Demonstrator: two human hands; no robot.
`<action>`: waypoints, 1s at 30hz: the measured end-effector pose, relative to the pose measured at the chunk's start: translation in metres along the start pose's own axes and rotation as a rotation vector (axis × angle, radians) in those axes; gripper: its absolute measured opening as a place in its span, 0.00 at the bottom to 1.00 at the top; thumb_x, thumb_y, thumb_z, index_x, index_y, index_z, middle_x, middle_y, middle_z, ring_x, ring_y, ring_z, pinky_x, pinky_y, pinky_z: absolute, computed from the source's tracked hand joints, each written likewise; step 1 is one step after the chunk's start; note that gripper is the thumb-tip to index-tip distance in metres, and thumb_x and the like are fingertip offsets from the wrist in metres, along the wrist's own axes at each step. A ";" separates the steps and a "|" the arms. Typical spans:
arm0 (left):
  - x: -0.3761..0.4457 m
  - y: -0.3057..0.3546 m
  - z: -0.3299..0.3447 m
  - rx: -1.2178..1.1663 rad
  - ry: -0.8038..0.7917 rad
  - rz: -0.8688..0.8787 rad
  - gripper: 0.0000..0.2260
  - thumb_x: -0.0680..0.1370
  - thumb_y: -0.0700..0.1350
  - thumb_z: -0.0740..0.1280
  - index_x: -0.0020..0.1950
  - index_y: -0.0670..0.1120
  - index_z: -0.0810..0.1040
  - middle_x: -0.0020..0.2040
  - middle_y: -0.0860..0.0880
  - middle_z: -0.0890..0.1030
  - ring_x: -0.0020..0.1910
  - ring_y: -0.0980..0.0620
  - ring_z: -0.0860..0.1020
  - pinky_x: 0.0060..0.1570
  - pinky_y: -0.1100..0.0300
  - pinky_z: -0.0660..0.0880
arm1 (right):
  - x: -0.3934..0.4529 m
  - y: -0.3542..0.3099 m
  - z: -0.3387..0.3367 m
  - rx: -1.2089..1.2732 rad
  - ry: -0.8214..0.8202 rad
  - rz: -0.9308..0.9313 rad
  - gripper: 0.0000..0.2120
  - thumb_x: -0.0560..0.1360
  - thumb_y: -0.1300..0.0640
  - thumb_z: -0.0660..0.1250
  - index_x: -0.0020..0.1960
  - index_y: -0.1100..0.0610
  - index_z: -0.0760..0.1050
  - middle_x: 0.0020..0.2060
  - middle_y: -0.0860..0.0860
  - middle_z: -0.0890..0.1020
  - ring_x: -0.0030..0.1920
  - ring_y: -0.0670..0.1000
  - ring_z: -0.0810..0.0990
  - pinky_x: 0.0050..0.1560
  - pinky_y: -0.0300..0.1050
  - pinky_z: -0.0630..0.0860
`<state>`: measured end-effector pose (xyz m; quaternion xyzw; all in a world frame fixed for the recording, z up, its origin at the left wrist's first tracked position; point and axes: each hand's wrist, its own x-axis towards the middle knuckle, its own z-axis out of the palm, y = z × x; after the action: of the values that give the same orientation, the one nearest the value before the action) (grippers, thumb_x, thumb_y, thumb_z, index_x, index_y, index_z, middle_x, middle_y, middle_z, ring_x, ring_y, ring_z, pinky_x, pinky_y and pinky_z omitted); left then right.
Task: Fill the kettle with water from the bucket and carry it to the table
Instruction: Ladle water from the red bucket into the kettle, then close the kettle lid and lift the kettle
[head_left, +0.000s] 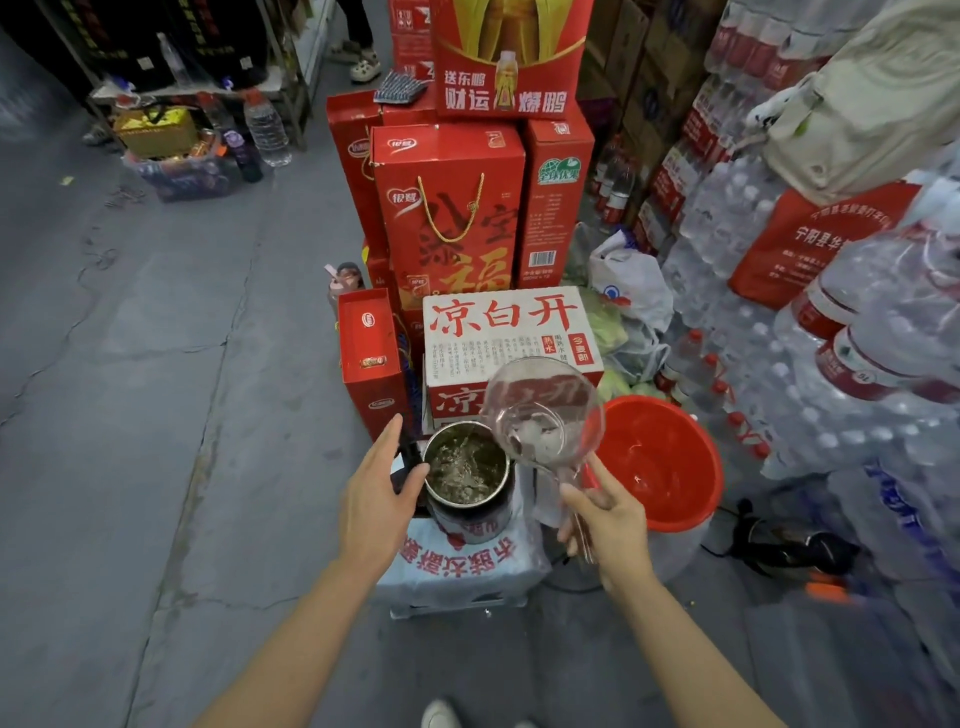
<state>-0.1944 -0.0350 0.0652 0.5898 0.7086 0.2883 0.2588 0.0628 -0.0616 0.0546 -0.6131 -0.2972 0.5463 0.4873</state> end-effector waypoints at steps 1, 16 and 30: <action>-0.001 -0.002 -0.001 0.006 0.001 -0.006 0.31 0.77 0.52 0.67 0.77 0.59 0.58 0.72 0.52 0.73 0.63 0.50 0.78 0.59 0.49 0.77 | 0.000 0.000 -0.008 0.082 0.056 0.028 0.33 0.76 0.68 0.69 0.76 0.51 0.64 0.28 0.60 0.77 0.20 0.50 0.75 0.19 0.40 0.71; -0.012 0.014 0.012 -0.039 0.103 -0.029 0.35 0.76 0.43 0.70 0.76 0.64 0.57 0.66 0.49 0.78 0.55 0.46 0.82 0.55 0.46 0.78 | 0.051 0.031 -0.107 -0.362 0.395 0.233 0.21 0.76 0.59 0.72 0.67 0.65 0.75 0.32 0.57 0.82 0.28 0.49 0.80 0.28 0.35 0.75; -0.002 0.030 0.063 0.250 0.072 0.166 0.30 0.72 0.43 0.72 0.73 0.45 0.68 0.68 0.45 0.77 0.63 0.45 0.77 0.58 0.50 0.77 | 0.030 0.025 0.074 -0.514 -0.042 -0.245 0.25 0.77 0.42 0.65 0.71 0.51 0.69 0.66 0.47 0.75 0.66 0.45 0.71 0.68 0.40 0.68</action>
<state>-0.1285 -0.0262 0.0427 0.6632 0.6966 0.2392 0.1332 -0.0061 -0.0235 0.0257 -0.6646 -0.5076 0.4026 0.3722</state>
